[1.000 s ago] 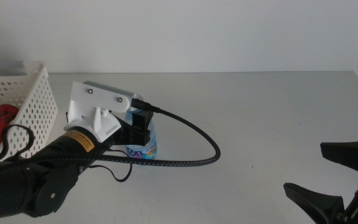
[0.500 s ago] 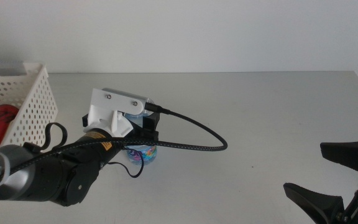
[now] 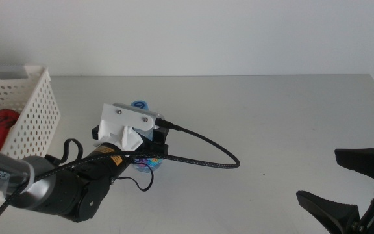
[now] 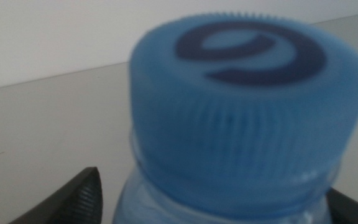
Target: Use arms to grab the bottles and put them into the dustbin to the left of the table.
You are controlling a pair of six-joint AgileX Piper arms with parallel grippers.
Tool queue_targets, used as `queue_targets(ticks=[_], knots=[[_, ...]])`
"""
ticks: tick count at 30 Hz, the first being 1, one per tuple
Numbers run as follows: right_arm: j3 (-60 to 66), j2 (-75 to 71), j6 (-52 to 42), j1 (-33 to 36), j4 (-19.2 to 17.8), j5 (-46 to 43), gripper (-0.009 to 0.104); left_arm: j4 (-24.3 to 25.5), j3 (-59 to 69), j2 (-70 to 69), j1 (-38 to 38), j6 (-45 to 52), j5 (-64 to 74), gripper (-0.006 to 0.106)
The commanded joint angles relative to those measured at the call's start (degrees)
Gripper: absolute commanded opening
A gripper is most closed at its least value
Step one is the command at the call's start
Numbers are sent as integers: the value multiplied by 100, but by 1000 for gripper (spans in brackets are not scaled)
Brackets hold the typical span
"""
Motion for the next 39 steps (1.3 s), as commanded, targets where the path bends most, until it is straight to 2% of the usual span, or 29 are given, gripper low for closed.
queue_targets(ticks=[1,5,10,13,16,19,23,27,32,39], knots=[[-140,-18,-38,-17,-24,-384,78,1,-126,-187,3,-1,-499,87],[-140,-18,-38,-17,-24,-384,78,0,-121,-187,3,463,-436,65],[-140,-18,-38,-17,-24,-384,78,-78,103,-482,-172,469,-498,19],[-140,-18,-38,-17,-24,-384,78,-320,320,-859,-301,267,-462,-2],[-140,-18,-38,-17,-24,-384,78,-460,501,-1354,-339,352,-313,-2],[-140,-18,-38,-17,-24,-384,78,-521,460,-1952,-332,717,409,-2],[-140,-18,-38,-17,-24,-384,78,-1301,-86,-2778,-250,1304,2007,-2],[-140,-18,-38,-17,-24,-384,78,-1952,-1195,-3264,363,1767,4562,-2],[-140,-18,-38,-17,-24,-384,78,-1952,-2692,-3228,1458,1807,7342,-2],[-140,-18,-38,-17,-24,-384,78,-1658,-4619,-2785,2840,1740,9824,-2]])
